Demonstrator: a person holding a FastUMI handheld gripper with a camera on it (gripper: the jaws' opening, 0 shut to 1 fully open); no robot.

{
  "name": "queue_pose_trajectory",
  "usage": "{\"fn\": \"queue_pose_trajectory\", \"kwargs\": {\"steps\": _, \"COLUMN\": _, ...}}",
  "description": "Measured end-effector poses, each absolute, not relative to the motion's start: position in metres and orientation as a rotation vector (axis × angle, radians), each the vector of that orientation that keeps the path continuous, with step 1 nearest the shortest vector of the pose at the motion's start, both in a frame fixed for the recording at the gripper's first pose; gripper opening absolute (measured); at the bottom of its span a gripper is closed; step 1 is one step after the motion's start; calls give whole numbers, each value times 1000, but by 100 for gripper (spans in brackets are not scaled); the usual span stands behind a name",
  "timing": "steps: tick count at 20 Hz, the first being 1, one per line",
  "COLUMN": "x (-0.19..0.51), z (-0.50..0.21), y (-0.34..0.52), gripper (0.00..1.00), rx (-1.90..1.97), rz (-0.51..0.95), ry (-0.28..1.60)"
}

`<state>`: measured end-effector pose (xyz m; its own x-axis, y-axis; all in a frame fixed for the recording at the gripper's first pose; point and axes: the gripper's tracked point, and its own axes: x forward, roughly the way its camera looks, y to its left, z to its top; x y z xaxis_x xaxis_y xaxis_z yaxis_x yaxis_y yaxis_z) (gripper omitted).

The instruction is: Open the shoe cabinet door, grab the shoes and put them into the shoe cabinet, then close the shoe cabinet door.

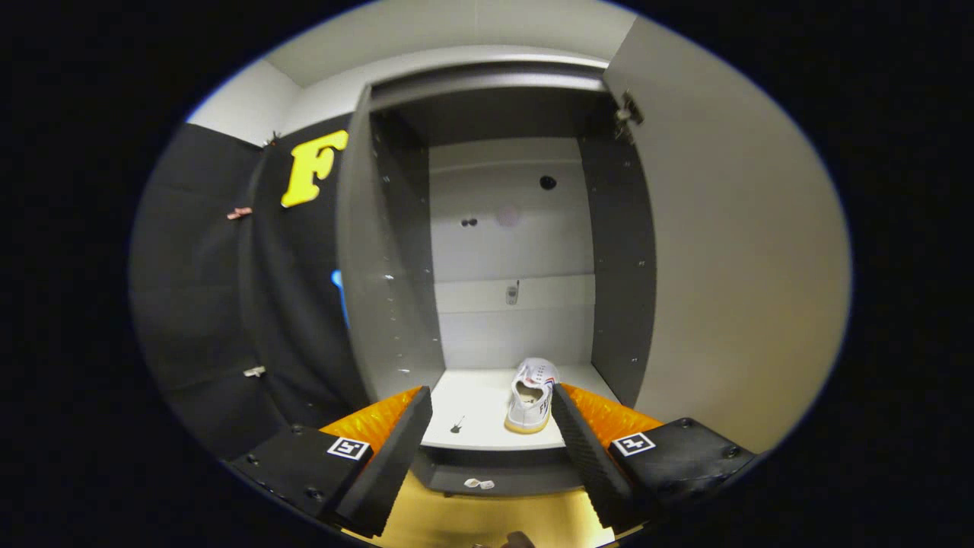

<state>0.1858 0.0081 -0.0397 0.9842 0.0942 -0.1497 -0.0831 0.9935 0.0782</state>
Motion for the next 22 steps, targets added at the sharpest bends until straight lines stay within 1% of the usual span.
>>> {"fn": "queue_pose_trajectory", "kwargs": {"steps": 7, "x": 19, "z": 10, "y": -6, "gripper": 99, "rx": 117, "rz": 280, "ry": 135}}
{"fn": "queue_pose_trajectory", "kwargs": {"steps": 11, "x": -48, "z": 25, "y": -34, "gripper": 98, "rx": 118, "rz": 328, "ry": 139}}
{"fn": "queue_pose_trajectory", "kwargs": {"steps": 14, "x": -84, "z": 33, "y": -69, "gripper": 98, "rx": 122, "rz": 309, "ry": 131}}
{"fn": "queue_pose_trajectory", "kwargs": {"steps": 16, "x": -97, "z": 35, "y": -102, "gripper": 98, "rx": 121, "rz": 261, "ry": 122}}
{"fn": "queue_pose_trajectory", "kwargs": {"steps": 20, "x": -106, "z": 45, "y": -176, "gripper": 98, "rx": 128, "rz": 115, "ry": 79}}
{"fn": "queue_pose_trajectory", "kwargs": {"steps": 22, "x": -87, "z": 39, "y": -205, "gripper": 98, "rx": 120, "rz": 66, "ry": 74}}
